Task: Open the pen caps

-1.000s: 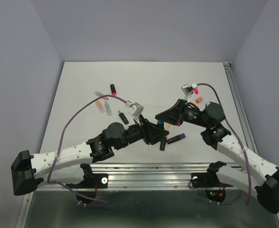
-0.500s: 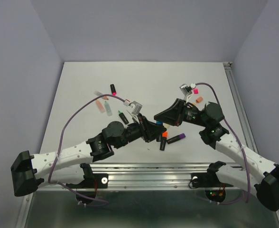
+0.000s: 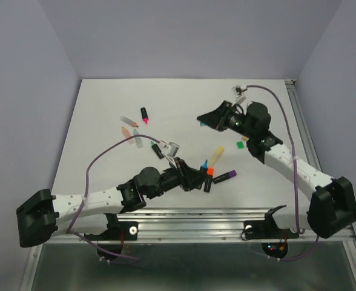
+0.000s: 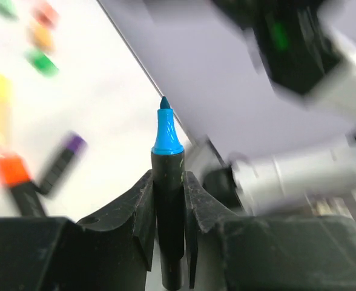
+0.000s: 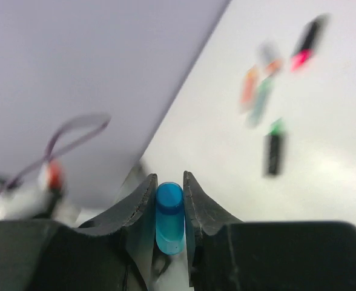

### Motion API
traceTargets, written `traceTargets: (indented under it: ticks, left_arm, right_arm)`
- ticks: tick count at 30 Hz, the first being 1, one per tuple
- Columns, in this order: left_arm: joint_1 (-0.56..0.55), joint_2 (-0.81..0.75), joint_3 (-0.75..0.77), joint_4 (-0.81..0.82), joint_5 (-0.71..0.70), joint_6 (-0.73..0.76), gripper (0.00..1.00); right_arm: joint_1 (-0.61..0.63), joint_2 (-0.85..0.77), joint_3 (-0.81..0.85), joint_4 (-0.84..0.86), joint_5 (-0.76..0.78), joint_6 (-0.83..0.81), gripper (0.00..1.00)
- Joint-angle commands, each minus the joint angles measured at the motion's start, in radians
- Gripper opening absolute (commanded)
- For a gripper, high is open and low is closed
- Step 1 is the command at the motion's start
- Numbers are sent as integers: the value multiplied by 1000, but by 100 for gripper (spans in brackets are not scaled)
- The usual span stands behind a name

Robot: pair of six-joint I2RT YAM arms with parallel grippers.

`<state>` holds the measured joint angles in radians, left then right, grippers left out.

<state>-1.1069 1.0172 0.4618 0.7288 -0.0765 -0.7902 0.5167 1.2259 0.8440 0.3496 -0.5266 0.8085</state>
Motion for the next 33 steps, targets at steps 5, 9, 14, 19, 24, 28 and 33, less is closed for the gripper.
traceTargets:
  ticks: [5, 9, 14, 19, 24, 28, 33]
  left_arm:
    - [-163, -8, -9, 92, 211, -12, 0]
    - [-163, -6, 0, 41, 140, -14, 0]
    - [-110, 35, 174, -412, -112, -70, 0]
    - [111, 101, 244, -664, -116, -96, 0]
    - [317, 182, 310, -843, -213, -99, 0]
    - [409, 270, 388, -1028, -293, -121, 0]
    - [512, 362, 409, -1033, -267, -77, 0]
  right_arm:
    - [-289, 188, 222, 92, 232, -63, 1]
    - [-293, 193, 216, 45, 195, -116, 1]
    - [-317, 222, 222, -173, 313, -189, 1]
    - [-317, 260, 193, -414, 624, -233, 1]
    - [-317, 345, 190, -481, 769, -267, 1]
    - [-319, 412, 237, -504, 830, -288, 2]
    - [-317, 507, 268, -497, 872, -311, 6]
